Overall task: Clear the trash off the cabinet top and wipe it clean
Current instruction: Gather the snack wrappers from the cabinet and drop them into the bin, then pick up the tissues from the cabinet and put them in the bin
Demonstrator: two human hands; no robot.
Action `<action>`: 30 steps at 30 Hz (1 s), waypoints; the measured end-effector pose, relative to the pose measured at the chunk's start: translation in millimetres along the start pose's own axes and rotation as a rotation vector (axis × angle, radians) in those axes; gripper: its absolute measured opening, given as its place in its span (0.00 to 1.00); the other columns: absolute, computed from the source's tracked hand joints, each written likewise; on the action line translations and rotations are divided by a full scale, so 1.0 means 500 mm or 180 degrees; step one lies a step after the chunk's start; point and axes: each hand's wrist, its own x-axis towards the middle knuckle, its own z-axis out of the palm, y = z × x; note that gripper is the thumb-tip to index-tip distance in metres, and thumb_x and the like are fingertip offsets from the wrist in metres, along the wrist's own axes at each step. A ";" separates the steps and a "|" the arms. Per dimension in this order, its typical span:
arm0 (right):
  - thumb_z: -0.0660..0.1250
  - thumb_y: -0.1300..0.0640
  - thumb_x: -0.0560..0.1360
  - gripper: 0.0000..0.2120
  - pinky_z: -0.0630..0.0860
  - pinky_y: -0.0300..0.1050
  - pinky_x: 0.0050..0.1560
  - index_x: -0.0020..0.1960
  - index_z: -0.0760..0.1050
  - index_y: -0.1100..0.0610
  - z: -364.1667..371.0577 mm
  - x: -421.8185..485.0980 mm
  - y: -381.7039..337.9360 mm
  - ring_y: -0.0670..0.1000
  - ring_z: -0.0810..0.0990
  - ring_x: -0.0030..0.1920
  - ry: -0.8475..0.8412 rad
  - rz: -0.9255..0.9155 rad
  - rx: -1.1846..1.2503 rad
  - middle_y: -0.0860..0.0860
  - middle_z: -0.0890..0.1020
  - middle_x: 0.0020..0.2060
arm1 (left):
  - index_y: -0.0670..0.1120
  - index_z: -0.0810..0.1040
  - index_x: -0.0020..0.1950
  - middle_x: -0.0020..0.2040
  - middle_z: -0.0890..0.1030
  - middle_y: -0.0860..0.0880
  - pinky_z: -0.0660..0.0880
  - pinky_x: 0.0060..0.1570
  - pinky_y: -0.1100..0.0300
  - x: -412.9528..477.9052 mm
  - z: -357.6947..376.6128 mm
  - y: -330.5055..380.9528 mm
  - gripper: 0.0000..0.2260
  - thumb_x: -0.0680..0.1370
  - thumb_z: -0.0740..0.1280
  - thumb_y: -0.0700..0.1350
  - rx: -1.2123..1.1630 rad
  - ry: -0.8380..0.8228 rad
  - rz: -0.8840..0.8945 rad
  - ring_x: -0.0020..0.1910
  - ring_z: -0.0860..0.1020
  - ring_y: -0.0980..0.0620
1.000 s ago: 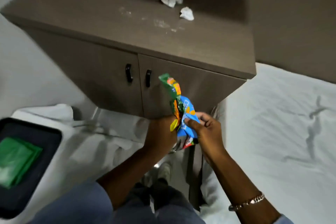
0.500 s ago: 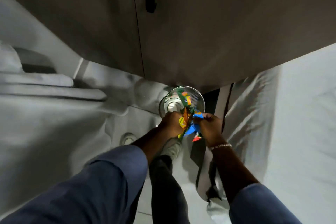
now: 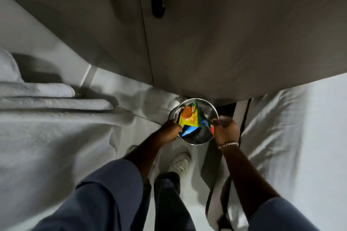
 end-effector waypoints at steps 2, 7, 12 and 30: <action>0.67 0.61 0.69 0.11 0.74 0.48 0.56 0.50 0.80 0.63 -0.053 -0.047 -0.027 0.60 0.81 0.53 0.0009 -0.0168 0.0104 0.62 0.84 0.49 | 0.41 0.79 0.40 0.33 0.70 0.38 0.63 0.32 0.61 -0.060 -0.015 0.023 0.06 0.74 0.63 0.35 0.0138 0.0072 0.0075 0.27 0.69 0.52; 0.68 0.69 0.69 0.08 0.75 0.44 0.52 0.47 0.81 0.62 -0.194 -0.185 -0.127 0.59 0.82 0.48 -0.0251 -0.0667 0.0256 0.60 0.85 0.46 | 0.39 0.82 0.51 0.59 0.81 0.36 0.74 0.61 0.50 -0.287 -0.051 0.107 0.11 0.72 0.66 0.41 0.0237 0.0125 0.0650 0.54 0.79 0.45; 0.70 0.64 0.71 0.09 0.73 0.27 0.44 0.46 0.81 0.50 -0.339 -0.305 -0.296 0.44 0.82 0.41 -0.0448 -0.1631 0.0447 0.51 0.86 0.41 | 0.38 0.79 0.62 0.55 0.83 0.38 0.77 0.53 0.55 -0.515 -0.099 0.235 0.15 0.76 0.66 0.37 -0.0094 0.0735 0.1347 0.50 0.81 0.43; 0.69 0.62 0.69 0.14 0.75 0.47 0.54 0.55 0.79 0.56 -0.477 -0.154 -0.962 0.61 0.81 0.52 0.0614 -0.3081 -0.0150 0.58 0.84 0.52 | 0.50 0.82 0.52 0.45 0.83 0.47 0.81 0.49 0.50 -0.619 -0.399 0.784 0.16 0.69 0.61 0.39 0.0230 0.1975 0.3401 0.45 0.82 0.46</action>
